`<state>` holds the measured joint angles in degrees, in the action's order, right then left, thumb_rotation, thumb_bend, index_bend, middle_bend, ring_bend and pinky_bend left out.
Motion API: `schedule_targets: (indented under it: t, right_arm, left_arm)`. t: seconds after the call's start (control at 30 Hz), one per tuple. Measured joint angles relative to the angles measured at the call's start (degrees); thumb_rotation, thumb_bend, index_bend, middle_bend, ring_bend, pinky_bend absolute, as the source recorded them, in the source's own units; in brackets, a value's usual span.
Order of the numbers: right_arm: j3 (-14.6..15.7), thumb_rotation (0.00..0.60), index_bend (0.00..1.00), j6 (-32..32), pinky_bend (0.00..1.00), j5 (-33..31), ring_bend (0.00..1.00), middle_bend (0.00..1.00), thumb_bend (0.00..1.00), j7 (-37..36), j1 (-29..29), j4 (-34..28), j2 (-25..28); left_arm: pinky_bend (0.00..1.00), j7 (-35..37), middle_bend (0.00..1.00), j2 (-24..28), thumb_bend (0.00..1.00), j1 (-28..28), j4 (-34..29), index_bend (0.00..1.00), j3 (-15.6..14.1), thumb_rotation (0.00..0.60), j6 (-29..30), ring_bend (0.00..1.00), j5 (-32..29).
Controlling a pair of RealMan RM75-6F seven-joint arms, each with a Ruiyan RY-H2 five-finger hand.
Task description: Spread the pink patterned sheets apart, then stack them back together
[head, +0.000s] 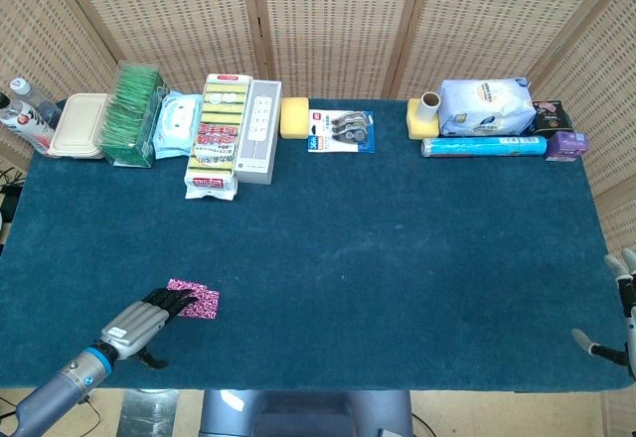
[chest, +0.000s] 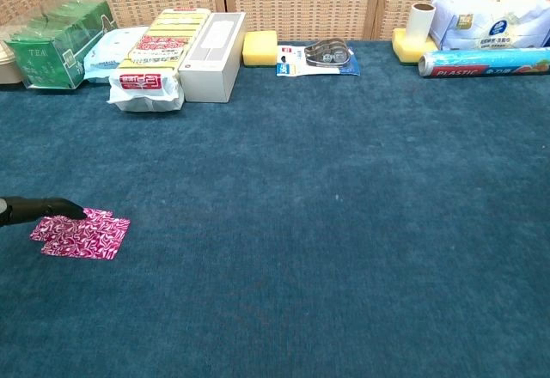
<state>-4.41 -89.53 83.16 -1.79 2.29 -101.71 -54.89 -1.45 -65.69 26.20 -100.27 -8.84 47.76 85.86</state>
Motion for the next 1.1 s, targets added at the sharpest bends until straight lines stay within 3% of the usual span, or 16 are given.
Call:
schedule_targets:
  t: [0.37, 0.93, 1.1]
  right_arm:
    - [-0.12, 0.600, 0.07, 0.24, 0.00, -0.45, 0.00, 0.01, 0.00, -0.47, 0.02, -0.05, 0.34]
    - [-0.13, 0.600, 0.07, 0.29, 0.00, -0.72, 0.00, 0.01, 0.00, -0.26, 0.11, -0.42, 0.53]
    - [-0.11, 0.600, 0.07, 0.36, 0.00, -0.75, 0.00, 0.01, 0.00, -0.35, 0.12, -0.51, 0.68]
  left_arm:
    - [0.02, -0.60, 0.00, -1.96, 0.06, 0.74, 1.08, 0.00, -0.29, 0.600, -1.68, 0.00, -1.23]
    - [0.02, -5.94, 0.00, -3.91, 0.06, 2.70, 4.38, 0.00, 3.33, 0.600, -3.30, 0.00, -10.24]
    - [0.02, -5.06, 0.00, -3.08, 0.06, 2.59, 3.24, 0.00, 3.34, 0.600, -2.64, 0.00, -9.78]
